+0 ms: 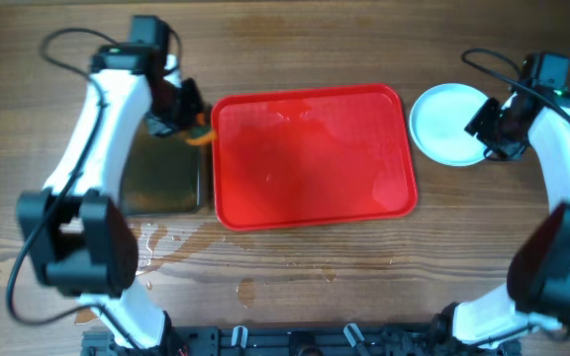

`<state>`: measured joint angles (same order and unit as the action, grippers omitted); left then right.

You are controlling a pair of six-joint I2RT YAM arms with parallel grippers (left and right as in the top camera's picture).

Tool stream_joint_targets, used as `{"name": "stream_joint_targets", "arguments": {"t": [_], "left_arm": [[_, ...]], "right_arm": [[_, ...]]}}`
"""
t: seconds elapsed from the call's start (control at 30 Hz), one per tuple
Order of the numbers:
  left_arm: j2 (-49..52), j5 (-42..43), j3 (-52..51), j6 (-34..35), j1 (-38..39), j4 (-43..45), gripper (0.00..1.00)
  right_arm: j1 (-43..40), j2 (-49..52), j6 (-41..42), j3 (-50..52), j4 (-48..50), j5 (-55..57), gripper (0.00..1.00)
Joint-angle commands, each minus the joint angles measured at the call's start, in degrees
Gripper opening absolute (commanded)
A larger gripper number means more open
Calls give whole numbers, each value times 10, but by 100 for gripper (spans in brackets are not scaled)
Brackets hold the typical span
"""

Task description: Clean dirty plates on tray and stack at the side

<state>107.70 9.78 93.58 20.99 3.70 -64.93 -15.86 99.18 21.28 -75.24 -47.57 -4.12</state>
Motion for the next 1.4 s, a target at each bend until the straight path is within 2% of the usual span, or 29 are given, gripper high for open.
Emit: {"name": "stream_joint_targets", "arguments": {"t": [0.0, 0.03, 0.1, 0.2, 0.23, 0.4, 0.47, 0.53, 0.6, 0.67, 0.7, 0.73, 0.77, 0.93, 1.07, 1.2, 1.37], "left_arm": [[-22, -83, 10, -13, -25, -34, 4], [-19, -110, 6, -13, -31, -43, 4], [-19, -142, -20, -13, -40, -24, 4], [-18, -144, -82, -13, -46, 45, 4], [-18, -144, -101, -13, -46, 66, 4], [-18, -143, -228, -12, -46, 209, 4], [-18, -141, -253, -10, -46, 228, 5], [-18, -141, -257, -9, -46, 228, 18], [-18, -141, -257, -9, -46, 232, 45], [-18, -136, -257, -9, -46, 234, 68], [-19, -133, -255, -9, -46, 234, 88], [-21, -132, -251, -9, -46, 231, 97], [-24, -132, -239, -9, -46, 217, 100], [-75, -130, -105, -9, -46, 86, 100], [-133, -72, -4, -9, -46, 12, 100], [-195, -66, 2, -9, -46, 8, 100], [-207, -66, 2, -9, -46, 8, 100]], "right_arm": [[45, -83, -38, -9, -14, -48, 66], [60, -94, -43, -9, -15, -47, 76], [87, -99, -46, -9, -15, -47, 89], [122, -93, -46, -9, -14, -47, 93], [128, -93, -46, -9, -12, -47, 98], [140, -93, -46, -9, -5, -47, 100], [140, -93, -46, -9, -6, -47, 100], [140, -93, -46, -9, -5, -47, 100], [140, -93, -46, -9, -5, -47, 100], [140, -93, -46, -9, -7, -48, 100], [140, -93, -46, -9, -11, -48, 100], [140, -93, -45, -9, -14, -48, 100], [140, -93, -46, -9, -19, -48, 100], [140, -127, -47, -9, -38, -48, 100], [140, -195, -47, -9, -43, -47, 100], [140, -303, -71, -9, -30, -47, 100], [140, -470, -106, -9, -20, -45, 100]]}}
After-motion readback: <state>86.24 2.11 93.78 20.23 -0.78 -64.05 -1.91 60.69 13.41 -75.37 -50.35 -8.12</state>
